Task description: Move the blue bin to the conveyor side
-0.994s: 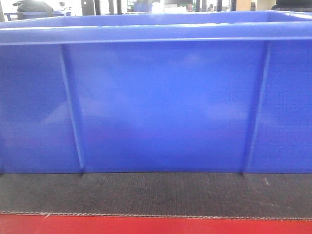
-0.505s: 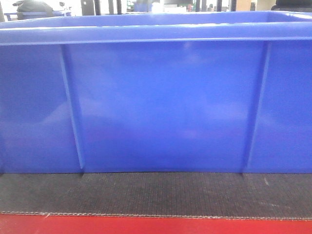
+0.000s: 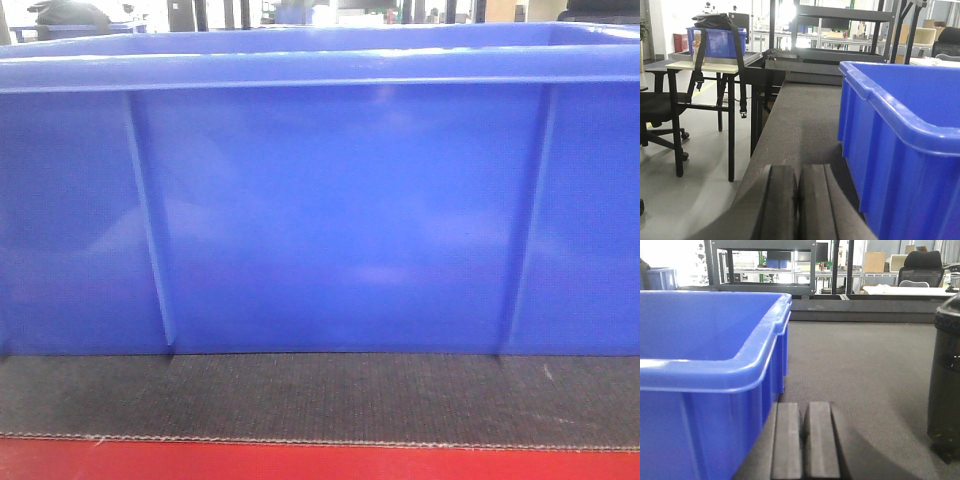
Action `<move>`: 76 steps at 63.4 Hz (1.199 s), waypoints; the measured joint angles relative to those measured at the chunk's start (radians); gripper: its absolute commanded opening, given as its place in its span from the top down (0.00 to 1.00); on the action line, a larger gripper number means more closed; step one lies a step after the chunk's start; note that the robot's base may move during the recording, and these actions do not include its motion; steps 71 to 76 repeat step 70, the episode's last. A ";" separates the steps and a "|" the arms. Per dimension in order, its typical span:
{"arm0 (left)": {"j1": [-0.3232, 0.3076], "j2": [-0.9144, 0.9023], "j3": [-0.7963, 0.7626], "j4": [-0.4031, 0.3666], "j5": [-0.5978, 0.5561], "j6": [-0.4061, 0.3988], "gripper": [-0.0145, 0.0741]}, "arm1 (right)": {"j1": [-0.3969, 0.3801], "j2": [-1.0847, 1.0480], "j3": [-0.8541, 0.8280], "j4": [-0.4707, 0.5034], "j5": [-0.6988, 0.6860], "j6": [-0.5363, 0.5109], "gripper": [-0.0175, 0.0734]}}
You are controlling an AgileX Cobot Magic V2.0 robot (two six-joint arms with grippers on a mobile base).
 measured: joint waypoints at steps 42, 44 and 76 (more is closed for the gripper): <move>0.000 -0.001 0.001 -0.004 0.003 0.004 0.82 | 0.000 0.000 0.000 0.000 -0.002 0.000 0.90; 0.000 -0.001 0.001 -0.004 0.003 0.004 0.82 | 0.000 0.000 0.000 0.000 -0.002 0.000 0.90; 0.000 -0.001 0.001 -0.004 0.003 0.004 0.82 | 0.000 0.000 0.000 0.000 -0.002 0.000 0.90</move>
